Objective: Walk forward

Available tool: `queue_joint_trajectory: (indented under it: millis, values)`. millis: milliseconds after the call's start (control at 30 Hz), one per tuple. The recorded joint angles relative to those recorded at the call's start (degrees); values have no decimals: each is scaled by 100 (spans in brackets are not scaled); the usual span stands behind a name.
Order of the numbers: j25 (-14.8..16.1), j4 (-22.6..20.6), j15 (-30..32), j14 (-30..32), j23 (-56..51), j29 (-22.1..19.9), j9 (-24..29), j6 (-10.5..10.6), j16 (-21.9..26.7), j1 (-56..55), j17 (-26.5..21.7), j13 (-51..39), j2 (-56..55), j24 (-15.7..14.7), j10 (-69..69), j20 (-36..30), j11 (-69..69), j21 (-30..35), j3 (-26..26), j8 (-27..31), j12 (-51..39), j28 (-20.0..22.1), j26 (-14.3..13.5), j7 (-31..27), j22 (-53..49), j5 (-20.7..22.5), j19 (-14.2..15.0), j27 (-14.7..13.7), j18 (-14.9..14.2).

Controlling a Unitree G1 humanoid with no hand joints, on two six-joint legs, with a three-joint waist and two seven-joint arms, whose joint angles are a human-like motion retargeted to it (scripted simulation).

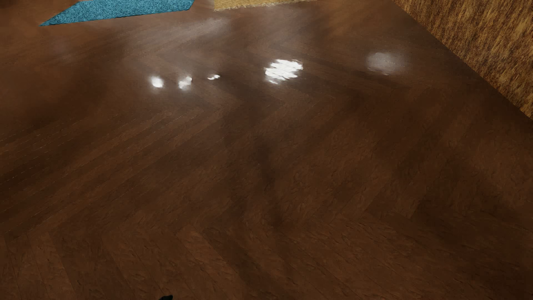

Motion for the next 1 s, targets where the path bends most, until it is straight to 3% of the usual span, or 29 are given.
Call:
queue_joint_trajectory:
  millis: [33, 67, 133, 200, 300, 333, 400, 433, 467, 500, 533, 567, 600, 667, 700, 800, 867, 900, 933, 967, 1000]
  values:
    - [0, -80, -245, 602, -58, 0, -16, -59, -32, -647, -6, -66, 185, 0, 1005, -197, 24, -24, 116, 0, 88, 0, 0, 0, 90, 100, 0, 0, 0]
    - [0, -117, -461, 626, -180, 0, 30, -116, -14, -1225, -15, -150, 466, 0, 1917, -434, 1, 29, 323, 0, 149, 0, 0, 0, 189, 210, 0, 0, 0]
    - [0, -80, -698, -6, -498, 0, 115, -236, -56, -2176, -83, -344, 1315, 0, 2874, -693, -284, 65, 795, 0, 371, 0, 0, 0, 326, 304, 0, 0, 0]
    - [0, -58, -911, 225, -845, 0, 182, -390, -83, -2962, -180, -641, 2069, 0, 2345, -933, -529, 20, 1368, 0, 608, 0, 0, 0, 434, 198, 0, 0, 0]
    - [0, -4, -1312, 1351, -1516, 0, 205, -510, -71, -3465, -363, -1039, 3032, 0, -268, -1222, -829, -170, 1971, 0, 907, 0, 0, 0, 441, 24, 0, 0, 0]
    - [0, 21, -1568, 1093, -1713, 0, 197, -491, -71, -3494, -413, -1125, 3358, 0, -1093, -1315, -889, -247, 2068, 0, 991, 0, 0, 0, 469, 55, 0, 0, 0]
    - [0, -54, -1729, -1790, -1901, 0, 156, -531, -120, -3294, -468, -1337, 3700, 0, -2403, -1480, -782, -423, 2319, 0, 1055, 0, 0, 0, 650, -47, 0, 0, 0]
    - [0, -122, -1591, -2117, -1942, 0, 157, -550, -150, -3371, -484, -1387, 3846, 0, -1735, -1551, -658, -463, 2385, 0, 1096, 0, 0, 0, 762, -116, 0, 0, 0]
    - [0, -276, -1210, -998, -1916, 0, 125, -583, -178, -3528, -480, -1392, 3869, 0, -1672, -1635, -349, -509, 2353, 0, 1114, 0, 0, 0, 857, -173, 0, 0, 0]
    - [0, -429, -444, -224, -1836, 0, 80, -658, -213, -3607, -437, -1320, 3840, 0, -1461, -1650, 3, -546, 2310, 0, 1144, 0, 0, 0, 995, -254, 0, 0, 0]
    - [0, -580, 724, 58, -1667, 0, 45, -717, -217, -3521, -370, -1165, 3647, 0, -1170, -1653, 775, -552, 2168, 0, 1167, 0, 0, 0, 1114, -360, 0, 0, 0]
    - [0, -688, 1660, -157, -1541, 0, 13, -807, -175, -3301, -328, -1053, 3103, 0, -1040, -1577, 1737, -428, 2128, 0, 1149, 0, 0, 0, 1097, -504, 0, 0, 0]
    - [0, -845, 1735, -377, -1397, 0, 11, -864, -144, -3103, -307, -1022, 2448, 0, -968, -1540, 2716, -199, 1966, 0, 1081, 0, 0, 0, 1063, -597, 0, 0, 0]
    - [0, -900, -275, -1021, -1166, 0, 122, -796, -89, -2175, -266, -907, 1464, 0, -1141, -1269, 3996, 63, 1618, 0, 952, 0, 0, 0, 815, -538, 0, 0, 0]
    - [0, -874, -633, -1386, -1012, 0, 153, -748, -41, -1700, -238, -838, 1004, 0, -1267, -1194, 4136, 148, 1369, 0, 825, 0, 0, 0, 751, -500, 0, 0, 0]
    - [0, -555, -559, -2533, -867, 0, 171, -550, 173, -383, -214, -512, 92, 0, -1747, -980, 2618, 230, 521, 0, 497, 0, 0, 0, 311, -433, 0, 0, 0]
    - [0, -402, 13, -3166, -1048, 0, 99, -482, 305, 139, -208, -263, -135, 0, -1854, -833, 435, 41, 174, 0, 220, 0, 0, 0, -15, -488, 0, 0, 0]
    - [0, -363, -54, -3353, -970, 0, -5, -471, 355, 281, -209, -190, -131, 0, -1853, -731, -355, 84, 25, 0, 60, 0, 0, 0, -111, -530, 0, 0, 0]
    - [0, -232, 662, -3421, -905, 0, -62, -435, 377, 451, -195, -115, -4, 0, -1829, -603, -2615, 107, -89, 0, -98, 0, 0, 0, -174, -531, 0, 0, 0]
    - [0, -172, 228, -3231, -794, 0, -95, -401, 359, 521, -188, -78, -188, 0, -1783, -461, -1206, 115, -135, 0, -217, 0, 0, 0, -170, -525, 0, 0, 0]
    - [0, -48, 222, -2858, -603, 0, -79, -347, 340, 701, -166, -40, -299, 0, -1690, -384, -753, 250, -160, 0, -290, 0, 0, 0, -137, -448, 0, 0, 0]
